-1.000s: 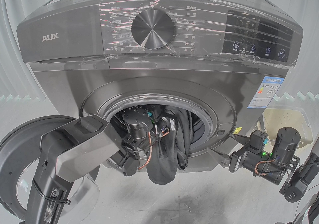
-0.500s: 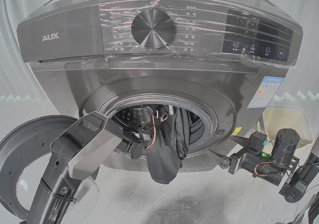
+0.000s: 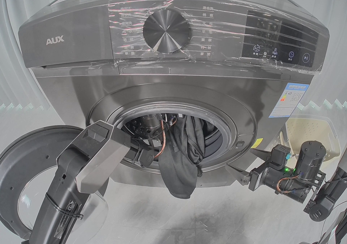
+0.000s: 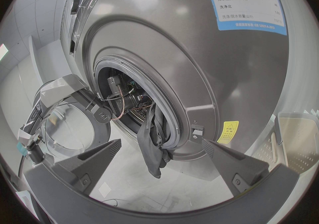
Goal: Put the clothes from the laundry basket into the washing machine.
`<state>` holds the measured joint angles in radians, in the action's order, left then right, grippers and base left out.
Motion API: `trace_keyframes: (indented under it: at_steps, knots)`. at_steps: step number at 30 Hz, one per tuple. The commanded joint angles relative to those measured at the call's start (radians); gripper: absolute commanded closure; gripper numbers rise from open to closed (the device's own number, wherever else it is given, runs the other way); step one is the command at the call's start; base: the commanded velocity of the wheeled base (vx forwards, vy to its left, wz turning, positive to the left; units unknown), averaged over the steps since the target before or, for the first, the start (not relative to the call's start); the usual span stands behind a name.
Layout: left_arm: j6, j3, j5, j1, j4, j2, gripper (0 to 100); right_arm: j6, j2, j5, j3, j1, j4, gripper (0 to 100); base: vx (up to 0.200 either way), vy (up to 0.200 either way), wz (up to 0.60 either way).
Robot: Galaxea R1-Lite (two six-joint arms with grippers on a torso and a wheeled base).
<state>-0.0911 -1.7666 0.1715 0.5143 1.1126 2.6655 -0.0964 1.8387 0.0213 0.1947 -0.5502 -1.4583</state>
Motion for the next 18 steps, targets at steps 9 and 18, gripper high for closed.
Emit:
trace_keyframes:
  at_steps: [9, 18]
  knots:
    - [0.004, 0.257, -0.035, 0.044, -0.026, -0.124, 0, 0.0, 0.001, 0.002, -0.001, 0.004, -0.001, 0, 0.0, 0.0, 0.0]
    - [0.013, 0.464, -0.132, 0.075, -0.128, -0.223, 0, 0.0, 0.001, 0.002, -0.001, 0.003, -0.001, 0, 0.0, 0.0, 0.0]
